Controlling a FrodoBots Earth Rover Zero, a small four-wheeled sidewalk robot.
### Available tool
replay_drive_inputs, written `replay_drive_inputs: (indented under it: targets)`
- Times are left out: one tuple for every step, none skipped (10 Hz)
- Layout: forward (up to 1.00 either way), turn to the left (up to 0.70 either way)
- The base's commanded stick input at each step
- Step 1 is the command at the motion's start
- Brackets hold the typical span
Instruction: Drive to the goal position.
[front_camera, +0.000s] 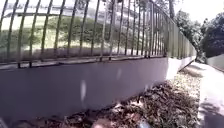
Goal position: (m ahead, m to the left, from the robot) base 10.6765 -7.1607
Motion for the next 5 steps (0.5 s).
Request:
replay_drive_inputs:
  targets:
    - [0.00, -0.70]
    - [0.00, -0.70]
    - [0.00, -0.70]
    - [0.00, -0.70]
    - [0.00, -0.70]
